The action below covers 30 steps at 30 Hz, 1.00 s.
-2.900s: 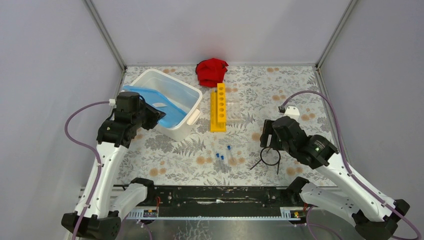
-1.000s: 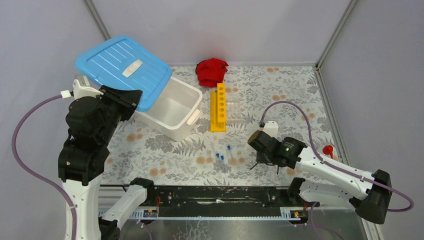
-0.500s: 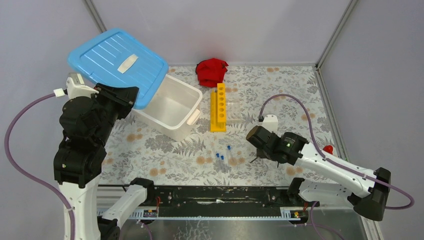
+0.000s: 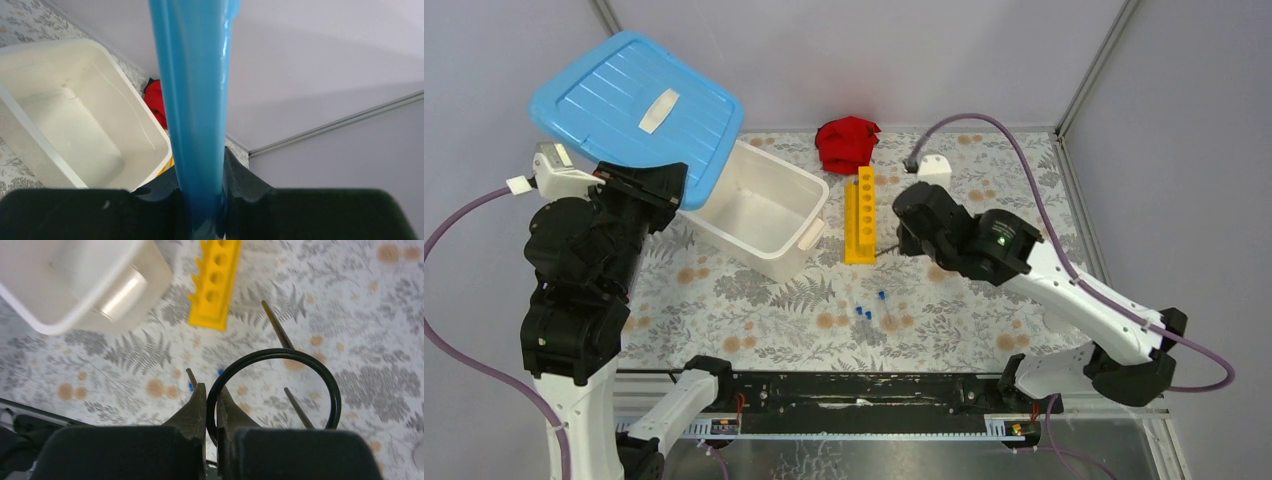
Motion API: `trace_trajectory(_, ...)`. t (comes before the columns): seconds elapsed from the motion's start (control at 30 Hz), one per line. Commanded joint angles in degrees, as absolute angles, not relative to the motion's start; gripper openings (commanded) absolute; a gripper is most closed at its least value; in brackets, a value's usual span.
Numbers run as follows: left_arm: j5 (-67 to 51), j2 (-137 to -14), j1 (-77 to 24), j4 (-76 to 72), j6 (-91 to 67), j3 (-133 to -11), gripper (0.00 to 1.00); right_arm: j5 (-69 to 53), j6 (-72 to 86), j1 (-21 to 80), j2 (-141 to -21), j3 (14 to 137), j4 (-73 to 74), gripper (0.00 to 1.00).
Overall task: Organize the chemistry lab equipment
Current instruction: Pick up the chemistry item at the center of the board, then place the chemistry item in the storage box.
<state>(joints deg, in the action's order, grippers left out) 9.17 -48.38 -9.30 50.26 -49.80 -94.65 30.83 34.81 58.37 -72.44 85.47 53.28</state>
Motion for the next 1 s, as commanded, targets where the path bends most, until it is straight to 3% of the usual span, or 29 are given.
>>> trace_trajectory(0.0,12.7,-47.6,-9.5,41.6,-47.4,-95.4,0.0,30.0,26.1,59.1,-80.2,98.2,46.0,0.0)
trace_trajectory(0.53,24.5,-43.8,-9.5,33.7,-42.7,-92.8,0.0,13.4,15.9,59.3,-112.2,128.8,24.6,0.0)
trace_trajectory(0.73,26.7,-42.4,-9.4,31.9,-41.6,-90.7,0.0,7.4,17.0,59.3,-123.6,140.0,24.0,0.0)
trace_trajectory(0.97,27.8,-41.6,-9.4,30.5,-40.6,-87.9,0.0,5.1,18.9,59.3,-129.6,139.5,22.1,0.0)
